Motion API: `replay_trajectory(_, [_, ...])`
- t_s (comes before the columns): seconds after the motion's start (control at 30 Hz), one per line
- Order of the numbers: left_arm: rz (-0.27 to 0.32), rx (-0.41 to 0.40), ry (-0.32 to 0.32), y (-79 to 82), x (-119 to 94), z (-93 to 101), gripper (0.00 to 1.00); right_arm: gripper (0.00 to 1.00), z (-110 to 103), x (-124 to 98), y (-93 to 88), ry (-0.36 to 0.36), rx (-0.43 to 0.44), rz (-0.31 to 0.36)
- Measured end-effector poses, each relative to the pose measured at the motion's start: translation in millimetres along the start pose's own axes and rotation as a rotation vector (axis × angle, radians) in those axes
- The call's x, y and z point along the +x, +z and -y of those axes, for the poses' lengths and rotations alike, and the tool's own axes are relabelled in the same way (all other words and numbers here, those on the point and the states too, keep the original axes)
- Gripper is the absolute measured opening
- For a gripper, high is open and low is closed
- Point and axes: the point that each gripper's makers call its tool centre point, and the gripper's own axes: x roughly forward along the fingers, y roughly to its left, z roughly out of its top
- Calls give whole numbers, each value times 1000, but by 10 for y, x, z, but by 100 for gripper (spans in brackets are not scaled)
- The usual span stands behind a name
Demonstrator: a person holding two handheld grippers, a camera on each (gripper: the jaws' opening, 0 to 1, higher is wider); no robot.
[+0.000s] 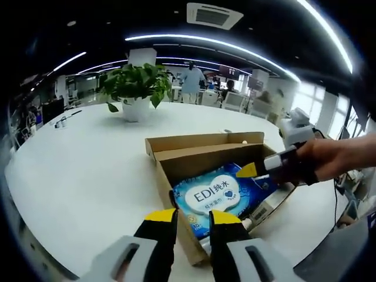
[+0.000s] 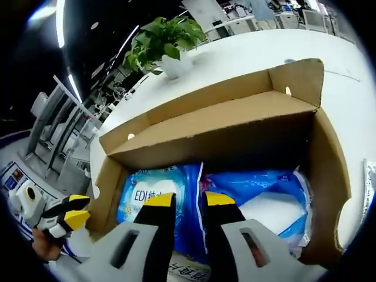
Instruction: Operate the shoe box by opening the lid, removing the specified soft item, and placing it in the target area until the item is outside and the box remains undamaged.
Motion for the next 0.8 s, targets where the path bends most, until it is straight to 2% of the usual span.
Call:
replay_trajectory(0.07, [0, 0, 0, -1, 2, -5, 21, 7, 72, -7, -17, -38, 5, -10])
replay_trajectory(0.1, [0, 0, 0, -1, 4, -8, 21, 6, 37, -3, -2, -25, 74, -10])
replay_trajectory(0.17, [1, -1, -1, -1, 2, -7, 21, 3, 13, -12, 27, -22, 41, -11])
replay_trajectory(0.23, [1, -1, -1, -1, -1, -4, 21, 0, -51, -44, 37, -29, -81, -14])
replay_trajectory(0.3, [4, 0, 0, 5, -6, -3, 21, 0, -91, -72, 28, -52, -133, -16])
replay_trajectory(0.53, [8, -1, -4, 17, -6, 6, 21, 0, -244, -136, 63, -41, -183, 13])
replay_trajectory(0.67, [8, 9, -9, 18, 0, 23, 21, 1, -204, -106, 64, -34, -183, -2])
replay_trajectory(0.8, [7, 14, -10, 19, -1, 30, 21, 5, -127, -1, -22, -37, -178, -42])
